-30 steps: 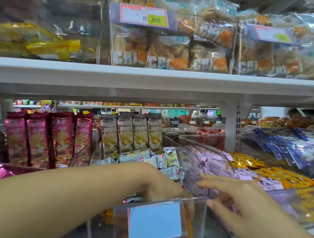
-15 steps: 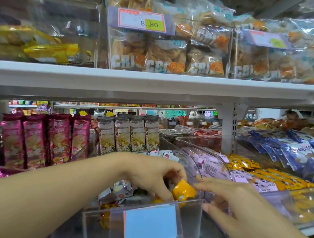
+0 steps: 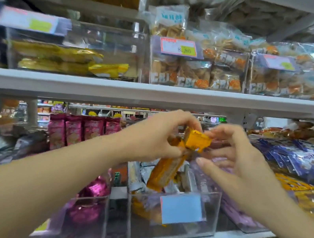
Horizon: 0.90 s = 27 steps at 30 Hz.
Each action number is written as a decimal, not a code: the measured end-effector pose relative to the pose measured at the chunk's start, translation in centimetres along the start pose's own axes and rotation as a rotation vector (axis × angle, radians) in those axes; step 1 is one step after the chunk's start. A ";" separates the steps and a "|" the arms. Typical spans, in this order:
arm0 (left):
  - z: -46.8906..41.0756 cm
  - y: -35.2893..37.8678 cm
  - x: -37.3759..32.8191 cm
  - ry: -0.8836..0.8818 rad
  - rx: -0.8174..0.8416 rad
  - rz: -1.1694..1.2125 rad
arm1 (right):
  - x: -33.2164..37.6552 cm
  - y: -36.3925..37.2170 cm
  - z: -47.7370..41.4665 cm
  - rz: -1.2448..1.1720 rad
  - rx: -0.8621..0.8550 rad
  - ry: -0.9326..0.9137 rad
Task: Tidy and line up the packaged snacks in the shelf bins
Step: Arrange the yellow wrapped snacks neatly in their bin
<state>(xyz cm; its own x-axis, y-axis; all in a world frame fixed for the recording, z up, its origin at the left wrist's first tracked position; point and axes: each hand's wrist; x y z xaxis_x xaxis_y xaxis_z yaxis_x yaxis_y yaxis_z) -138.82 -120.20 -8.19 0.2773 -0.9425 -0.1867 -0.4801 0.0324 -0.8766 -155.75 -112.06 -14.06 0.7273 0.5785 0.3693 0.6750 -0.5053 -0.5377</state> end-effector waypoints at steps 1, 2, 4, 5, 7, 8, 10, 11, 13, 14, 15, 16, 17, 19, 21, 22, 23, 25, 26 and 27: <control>1.1 -0.5 -0.5 0.021 -0.042 -0.024 | 1.1 0.4 -0.1 -0.030 -0.010 -0.028; 2.2 -1.0 -0.9 0.039 -0.078 -0.044 | 2.3 0.9 -0.2 -0.046 -0.019 -0.058; 4.7 -1.8 -1.6 0.060 -0.128 -0.072 | 4.6 2.0 -0.3 -0.055 -0.052 -0.108; 6.0 -2.1 -1.7 0.069 -0.143 -0.076 | 5.5 2.6 -0.2 -0.051 -0.071 -0.129; 8.5 -2.2 -1.7 0.105 -0.166 -0.065 | 7.3 3.9 0.3 -0.046 -0.096 -0.163; 10.0 -2.2 -1.6 0.112 -0.178 -0.065 | 8.1 4.7 0.6 -0.052 -0.094 -0.187; 13.2 -2.2 -1.3 0.111 -0.199 -0.084 | 9.7 6.7 1.4 -0.082 -0.075 -0.242; 14.9 -2.2 -1.3 0.110 -0.206 -0.100 | 10.5 7.8 1.9 -0.098 -0.062 -0.267; 18.3 -2.2 -1.1 0.097 -0.212 -0.134 | 12.0 9.9 3.0 -0.108 -0.028 -0.314; 20.0 -2.1 -1.0 0.080 -0.208 -0.141 | 12.6 10.9 3.6 -0.109 -0.006 -0.332; 21.7 -2.1 -0.9 0.054 -0.199 -0.140 | 13.2 11.9 4.1 -0.116 0.017 -0.344; 23.4 -2.0 -0.7 0.026 -0.185 -0.139 | 13.7 13.0 4.7 -0.131 0.039 -0.349; 24.9 -1.8 -0.5 0.003 -0.167 -0.148 | 14.1 14.1 5.3 -0.148 0.060 -0.351; 28.0 -1.5 0.0 -0.018 -0.125 -0.185 | 14.7 16.5 6.4 -0.178 0.098 -0.362; 30.9 -1.1 0.6 -0.047 -0.073 -0.229 | 15.1 19.0 7.5 -0.215 0.132 -0.383; 32.4 -0.8 1.0 -0.080 -0.038 -0.257 | 15.2 20.2 8.0 -0.238 0.153 -0.390; 33.9 -0.4 1.5 -0.118 -0.003 -0.295 | 15.3 21.6 8.5 -0.257 0.177 -0.395; 36.9 0.5 2.8 -0.185 0.040 -0.385 | 15.2 24.3 9.3 -0.263 0.243 -0.394; 38.3 1.0 3.6 -0.201 0.050 -0.430 | 15.1 25.8 9.6 -0.256 0.290 -0.386; 39.5 1.5 4.5 -0.218 0.059 -0.466 | 14.9 27.2 9.7 -0.250 0.350 -0.370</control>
<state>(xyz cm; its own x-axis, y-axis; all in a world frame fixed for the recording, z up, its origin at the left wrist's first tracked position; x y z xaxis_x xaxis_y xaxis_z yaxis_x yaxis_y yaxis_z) -105.37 -111.23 -27.84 0.6203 -0.7705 0.1468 -0.2185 -0.3495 -0.9111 -127.78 -110.97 -30.57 0.4161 0.8711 0.2608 0.6936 -0.1187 -0.7105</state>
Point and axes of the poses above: each hand's wrist, its own z-axis away from the middle knuckle, its own y-axis out of the palm, x = y × z, and after that the axes turned 8 degrees about x, right-handed
